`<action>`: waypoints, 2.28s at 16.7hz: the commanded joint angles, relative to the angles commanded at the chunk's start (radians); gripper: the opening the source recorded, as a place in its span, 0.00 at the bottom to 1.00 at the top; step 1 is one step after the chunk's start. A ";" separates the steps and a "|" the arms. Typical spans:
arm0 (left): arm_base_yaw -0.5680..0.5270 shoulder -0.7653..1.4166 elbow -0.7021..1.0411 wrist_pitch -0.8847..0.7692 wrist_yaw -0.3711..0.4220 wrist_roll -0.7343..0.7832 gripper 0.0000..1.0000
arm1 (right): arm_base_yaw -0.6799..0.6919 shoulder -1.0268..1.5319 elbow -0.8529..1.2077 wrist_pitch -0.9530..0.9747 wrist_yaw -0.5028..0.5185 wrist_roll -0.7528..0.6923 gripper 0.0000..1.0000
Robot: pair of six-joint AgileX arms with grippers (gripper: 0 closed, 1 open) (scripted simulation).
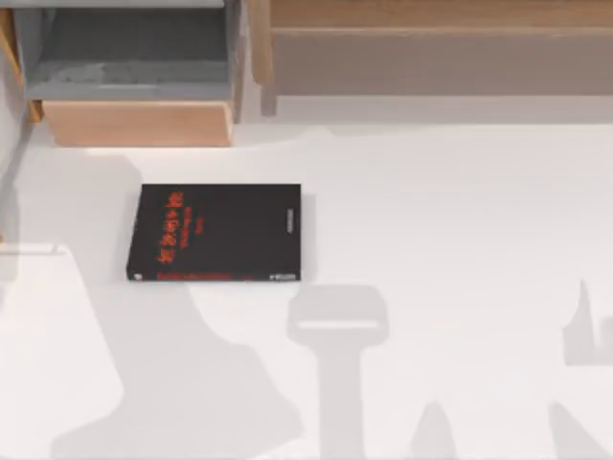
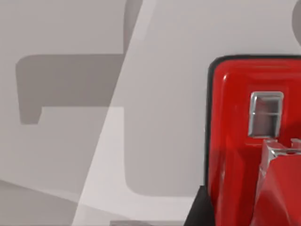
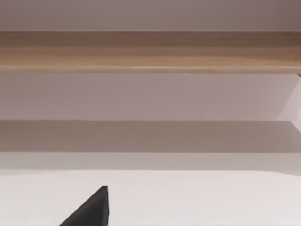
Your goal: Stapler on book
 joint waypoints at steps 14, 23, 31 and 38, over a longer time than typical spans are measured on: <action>0.015 -0.106 -0.008 -0.017 0.010 -0.008 0.00 | 0.000 0.000 0.000 0.000 0.000 0.000 1.00; -0.038 -0.413 -0.149 -0.022 0.033 -0.058 0.00 | 0.000 0.000 0.000 0.000 0.000 0.000 1.00; -0.319 -0.529 -0.385 0.021 0.000 -0.234 0.00 | 0.000 0.000 0.000 0.000 0.000 0.000 1.00; -0.639 -0.484 -0.563 0.103 -0.042 -0.390 0.00 | 0.000 0.000 0.000 0.000 0.000 0.000 1.00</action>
